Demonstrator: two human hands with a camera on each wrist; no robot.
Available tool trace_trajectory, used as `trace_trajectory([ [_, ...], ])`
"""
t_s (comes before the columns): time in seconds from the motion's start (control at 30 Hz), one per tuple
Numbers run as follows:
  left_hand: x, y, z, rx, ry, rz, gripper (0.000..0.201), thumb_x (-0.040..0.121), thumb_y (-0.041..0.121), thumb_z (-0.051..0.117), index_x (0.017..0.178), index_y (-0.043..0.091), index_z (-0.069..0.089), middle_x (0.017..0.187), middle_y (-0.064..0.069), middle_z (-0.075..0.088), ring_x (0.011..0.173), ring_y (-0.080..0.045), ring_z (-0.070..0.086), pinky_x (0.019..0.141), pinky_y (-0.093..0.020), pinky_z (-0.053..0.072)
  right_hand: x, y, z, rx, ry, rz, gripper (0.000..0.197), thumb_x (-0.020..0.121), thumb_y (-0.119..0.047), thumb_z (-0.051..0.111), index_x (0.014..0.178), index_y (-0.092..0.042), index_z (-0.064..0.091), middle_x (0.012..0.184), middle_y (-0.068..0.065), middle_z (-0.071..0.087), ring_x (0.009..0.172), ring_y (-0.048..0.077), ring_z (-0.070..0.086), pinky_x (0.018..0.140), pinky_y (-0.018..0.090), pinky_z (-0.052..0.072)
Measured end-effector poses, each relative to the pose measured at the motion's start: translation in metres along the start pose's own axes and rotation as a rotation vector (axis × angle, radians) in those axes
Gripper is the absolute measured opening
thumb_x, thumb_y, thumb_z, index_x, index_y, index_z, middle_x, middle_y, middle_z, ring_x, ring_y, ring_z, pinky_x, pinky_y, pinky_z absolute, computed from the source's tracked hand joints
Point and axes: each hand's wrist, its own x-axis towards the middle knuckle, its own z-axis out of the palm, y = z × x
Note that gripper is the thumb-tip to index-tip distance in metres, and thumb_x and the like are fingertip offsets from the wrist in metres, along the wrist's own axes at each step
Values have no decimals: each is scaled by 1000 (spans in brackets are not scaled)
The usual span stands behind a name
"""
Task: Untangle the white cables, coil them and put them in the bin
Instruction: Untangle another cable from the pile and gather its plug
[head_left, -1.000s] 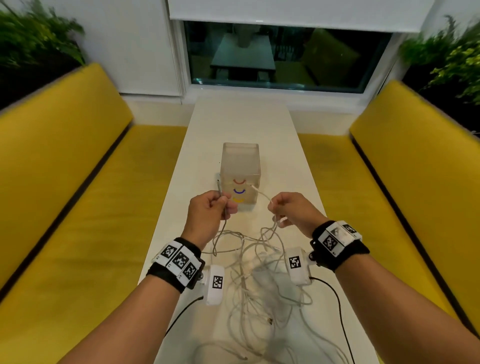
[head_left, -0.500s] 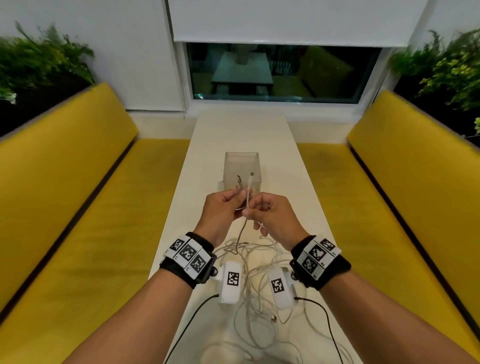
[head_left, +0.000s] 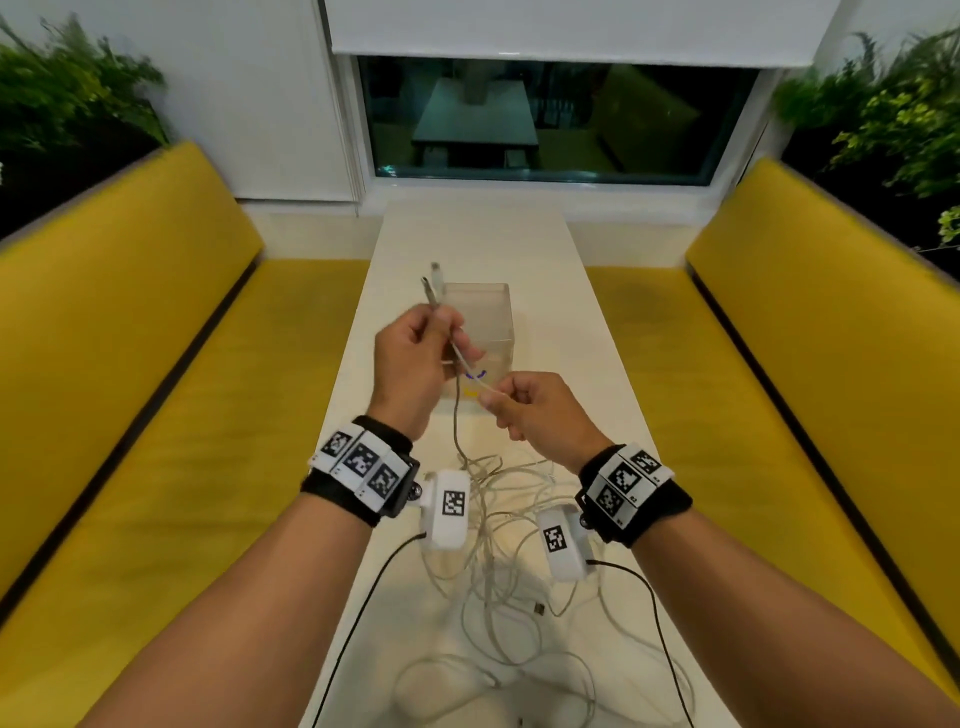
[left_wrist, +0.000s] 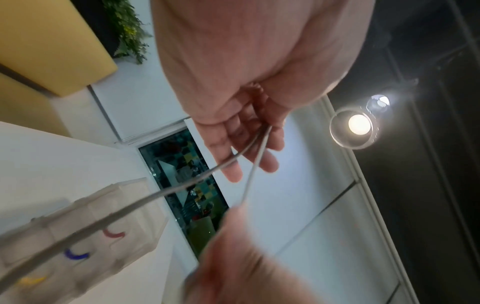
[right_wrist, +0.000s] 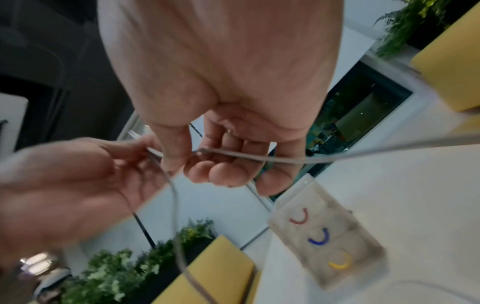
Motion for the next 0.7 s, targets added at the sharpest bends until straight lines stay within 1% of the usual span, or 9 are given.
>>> trace_trajectory([
  [0.07,10,9,-9,-70,47,6,24,106,18,47,88,14,61,66,1,56,53,-14,57,58,-36,59,-4,22,-7,-46,-61,61,30,94,-25,69,72,-6,59,54,1,53,47,14,45,56,30,42],
  [0.17,23,22,-26,-136,102,46,24,107,18,44,86,17,57,63,4,48,48,-10,41,45,-25,41,-14,56,-21,-69,-69,189,33,93,-28,70,69,-9,56,54,0,47,45,14,45,53,31,44],
  [0.27,27,20,-35,-162,149,61,25,107,17,42,85,17,55,63,3,43,48,-10,32,43,-24,30,-17,73,-34,37,-12,279,40,86,-33,77,61,-17,52,54,-1,43,47,16,44,55,31,45],
  [0.33,25,14,-39,-159,212,61,25,107,17,42,84,17,54,63,2,40,49,-9,29,44,-24,26,-14,74,-40,123,-65,312,37,85,-30,79,62,-18,52,57,0,42,51,17,43,61,33,46],
  [0.43,24,9,-42,-67,236,29,24,104,19,47,82,17,55,61,4,35,50,-9,26,45,-25,23,-12,58,-48,368,-157,318,21,95,-15,65,74,-17,64,69,1,37,58,14,38,62,33,44],
  [0.5,21,1,-42,50,179,-8,20,100,24,57,82,18,54,61,7,36,51,-9,27,46,-26,24,-10,36,-51,505,-121,268,19,98,-9,53,92,-10,71,73,1,37,60,14,36,64,34,41],
  [0.57,12,-8,-37,139,58,-29,24,96,33,65,79,21,52,60,12,39,51,-8,29,48,-27,25,-7,11,-48,541,-66,190,20,99,-11,53,103,-6,71,72,1,40,60,14,36,63,35,39],
  [0.63,-1,-12,-25,207,-78,-51,32,91,45,68,71,23,56,57,15,41,50,-8,32,48,-27,26,-5,-12,-41,461,-57,74,21,102,-14,53,109,-9,71,71,0,44,59,14,37,60,34,36],
  [0.7,-12,-16,-10,244,-182,-55,51,82,58,69,73,10,59,61,1,37,53,-16,30,51,-31,24,-7,-33,-32,246,-84,-72,23,104,-15,51,114,-11,71,67,-4,49,58,12,38,58,29,33],
])
